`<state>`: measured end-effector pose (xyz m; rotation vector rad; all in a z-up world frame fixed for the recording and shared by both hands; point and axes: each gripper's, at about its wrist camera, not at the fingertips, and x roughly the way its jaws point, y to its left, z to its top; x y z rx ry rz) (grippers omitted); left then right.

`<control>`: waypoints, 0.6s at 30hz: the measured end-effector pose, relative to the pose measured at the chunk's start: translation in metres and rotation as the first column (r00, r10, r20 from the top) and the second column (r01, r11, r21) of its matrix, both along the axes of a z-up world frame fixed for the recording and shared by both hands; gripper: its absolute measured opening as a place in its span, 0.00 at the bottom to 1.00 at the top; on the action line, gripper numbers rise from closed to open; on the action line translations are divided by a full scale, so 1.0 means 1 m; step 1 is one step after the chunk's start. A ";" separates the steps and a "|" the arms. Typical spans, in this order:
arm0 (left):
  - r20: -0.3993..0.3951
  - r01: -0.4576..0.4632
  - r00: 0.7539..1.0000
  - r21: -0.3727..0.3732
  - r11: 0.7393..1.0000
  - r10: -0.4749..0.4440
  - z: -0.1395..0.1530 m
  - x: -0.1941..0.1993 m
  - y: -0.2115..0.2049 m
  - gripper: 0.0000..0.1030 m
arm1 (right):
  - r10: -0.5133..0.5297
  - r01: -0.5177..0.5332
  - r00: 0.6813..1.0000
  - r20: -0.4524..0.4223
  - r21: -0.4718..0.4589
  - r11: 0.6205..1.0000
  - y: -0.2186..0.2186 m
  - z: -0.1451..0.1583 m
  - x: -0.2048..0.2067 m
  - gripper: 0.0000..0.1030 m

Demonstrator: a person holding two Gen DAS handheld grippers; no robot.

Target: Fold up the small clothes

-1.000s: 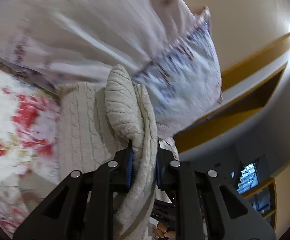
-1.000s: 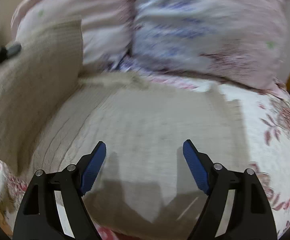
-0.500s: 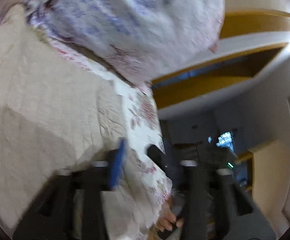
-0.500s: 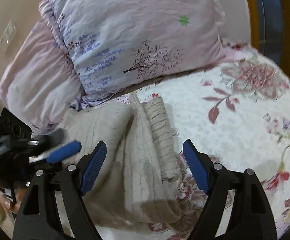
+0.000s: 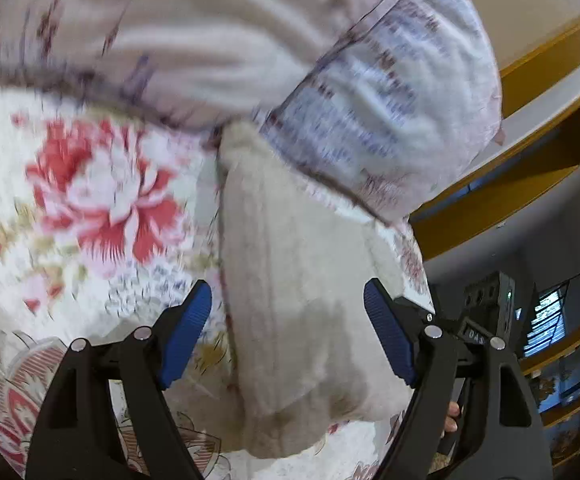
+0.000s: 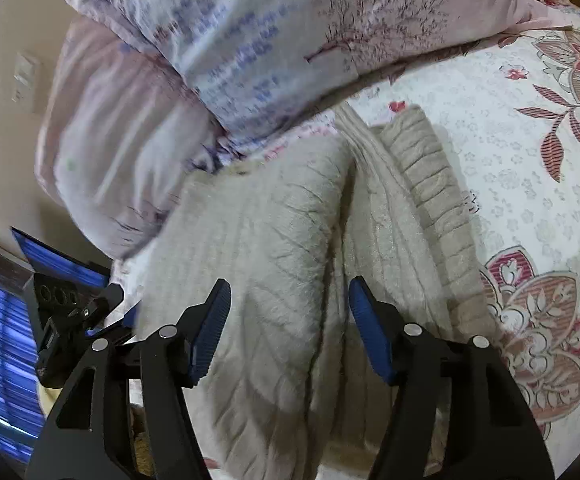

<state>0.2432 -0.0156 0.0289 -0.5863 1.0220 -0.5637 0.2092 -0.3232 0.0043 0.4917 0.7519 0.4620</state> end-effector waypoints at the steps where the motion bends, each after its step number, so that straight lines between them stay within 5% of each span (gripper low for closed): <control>1: -0.019 0.012 1.000 -0.004 1.000 -0.012 -0.006 0.003 -0.003 0.75 | -0.004 0.004 1.000 -0.001 -0.010 1.000 0.001 -0.001 0.002 0.56; 5: -0.041 0.051 0.998 -0.040 0.998 -0.052 -0.021 0.009 -0.010 0.73 | 0.015 -0.015 1.000 -0.011 0.032 0.999 0.000 -0.001 0.008 0.44; 12: -0.064 0.091 0.993 -0.112 0.990 -0.099 -0.033 0.004 -0.011 0.69 | 0.007 -0.006 1.000 -0.014 0.063 0.998 0.000 -0.005 0.019 0.43; 18: -0.039 0.106 0.993 -0.093 0.990 -0.110 -0.030 0.003 -0.015 0.71 | 0.033 -0.034 0.999 0.022 0.029 0.999 0.009 -0.004 0.018 0.22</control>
